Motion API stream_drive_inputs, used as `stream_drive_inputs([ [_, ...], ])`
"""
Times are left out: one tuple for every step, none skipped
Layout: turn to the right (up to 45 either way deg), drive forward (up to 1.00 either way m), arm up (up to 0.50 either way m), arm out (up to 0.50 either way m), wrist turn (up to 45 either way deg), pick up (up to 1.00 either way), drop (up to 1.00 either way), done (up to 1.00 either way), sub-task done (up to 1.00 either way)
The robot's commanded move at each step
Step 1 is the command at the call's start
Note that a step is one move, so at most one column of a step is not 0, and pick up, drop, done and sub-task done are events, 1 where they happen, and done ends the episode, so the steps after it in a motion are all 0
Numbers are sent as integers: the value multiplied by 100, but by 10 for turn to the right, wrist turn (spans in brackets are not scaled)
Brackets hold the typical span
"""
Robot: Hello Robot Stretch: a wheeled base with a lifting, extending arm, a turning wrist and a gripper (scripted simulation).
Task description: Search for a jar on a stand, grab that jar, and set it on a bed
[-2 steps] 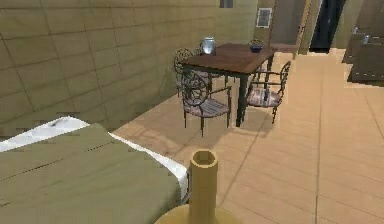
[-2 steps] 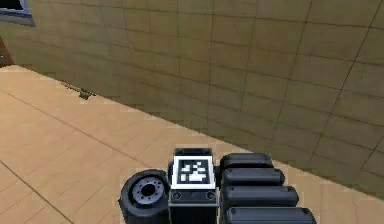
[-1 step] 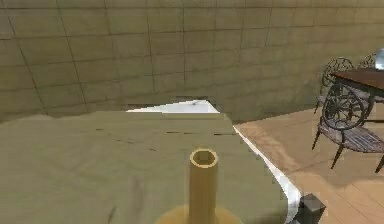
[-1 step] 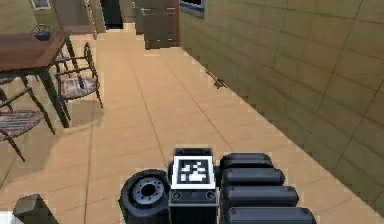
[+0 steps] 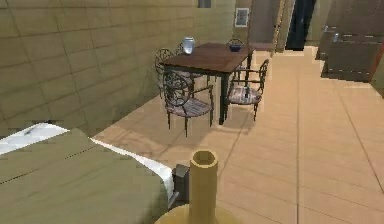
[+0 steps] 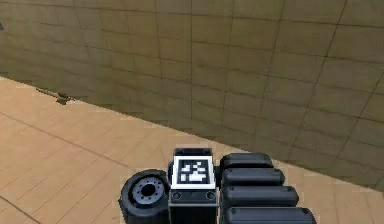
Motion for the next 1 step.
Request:
stream_drive_inputs([
  [450,0,0,0,0,0,0,0,0],
])
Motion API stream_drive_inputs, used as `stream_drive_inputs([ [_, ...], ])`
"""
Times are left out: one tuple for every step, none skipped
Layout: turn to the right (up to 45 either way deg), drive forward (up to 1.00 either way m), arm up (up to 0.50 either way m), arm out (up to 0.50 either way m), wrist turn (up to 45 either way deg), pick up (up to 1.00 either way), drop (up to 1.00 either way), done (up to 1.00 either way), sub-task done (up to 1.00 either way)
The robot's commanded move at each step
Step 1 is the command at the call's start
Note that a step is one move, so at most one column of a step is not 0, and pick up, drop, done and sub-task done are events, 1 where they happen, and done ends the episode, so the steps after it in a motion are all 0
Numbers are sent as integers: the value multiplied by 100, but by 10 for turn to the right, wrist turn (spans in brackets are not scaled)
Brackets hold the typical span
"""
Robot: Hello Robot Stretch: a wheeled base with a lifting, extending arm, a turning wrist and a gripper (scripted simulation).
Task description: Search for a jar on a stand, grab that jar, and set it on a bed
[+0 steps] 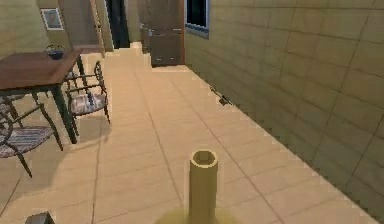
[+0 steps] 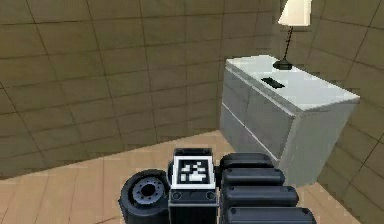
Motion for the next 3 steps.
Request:
stream_drive_inputs([
  [360,0,0,0,0,0,0,0,0],
  [-450,0,0,0,0,0,0,0,0],
  [-450,0,0,0,0,0,0,0,0],
])
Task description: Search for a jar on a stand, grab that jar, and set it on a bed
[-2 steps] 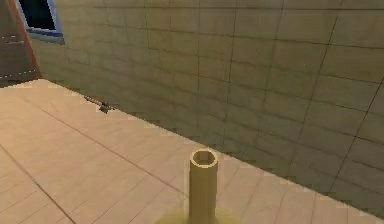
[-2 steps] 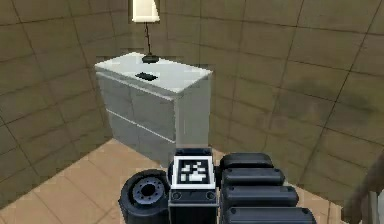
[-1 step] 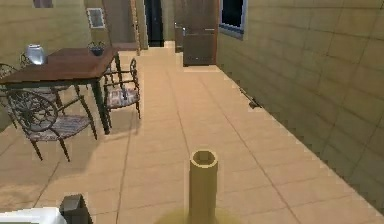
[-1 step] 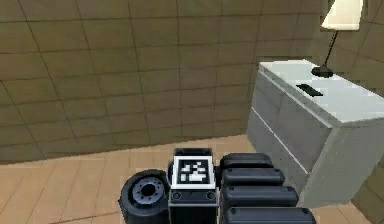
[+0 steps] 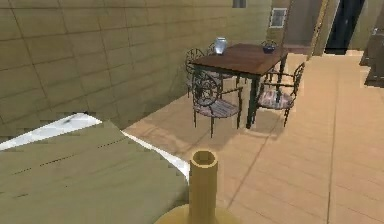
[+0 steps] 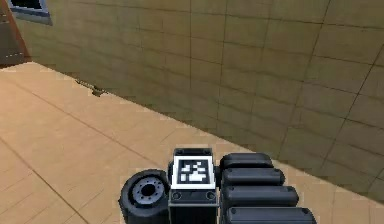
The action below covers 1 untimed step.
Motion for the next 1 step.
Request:
stream_drive_inputs([
  [-390,0,0,0,0,0,0,0,0],
])
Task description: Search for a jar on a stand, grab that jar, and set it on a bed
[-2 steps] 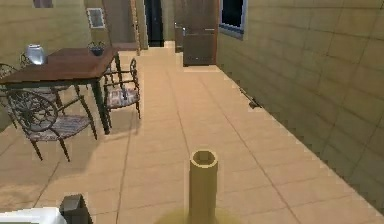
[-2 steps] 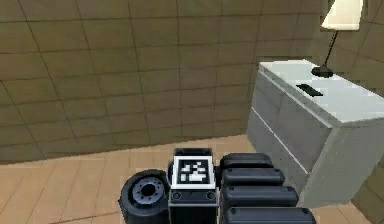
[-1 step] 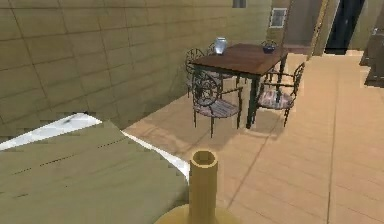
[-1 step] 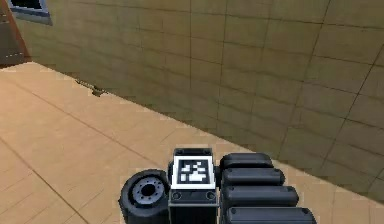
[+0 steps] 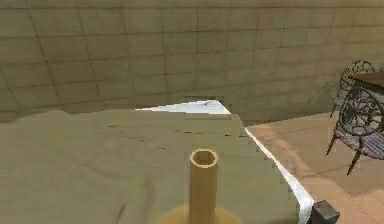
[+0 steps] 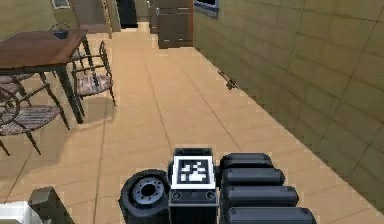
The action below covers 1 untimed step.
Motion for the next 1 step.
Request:
stream_drive_inputs([
  [450,0,0,0,0,0,0,0,0],
])
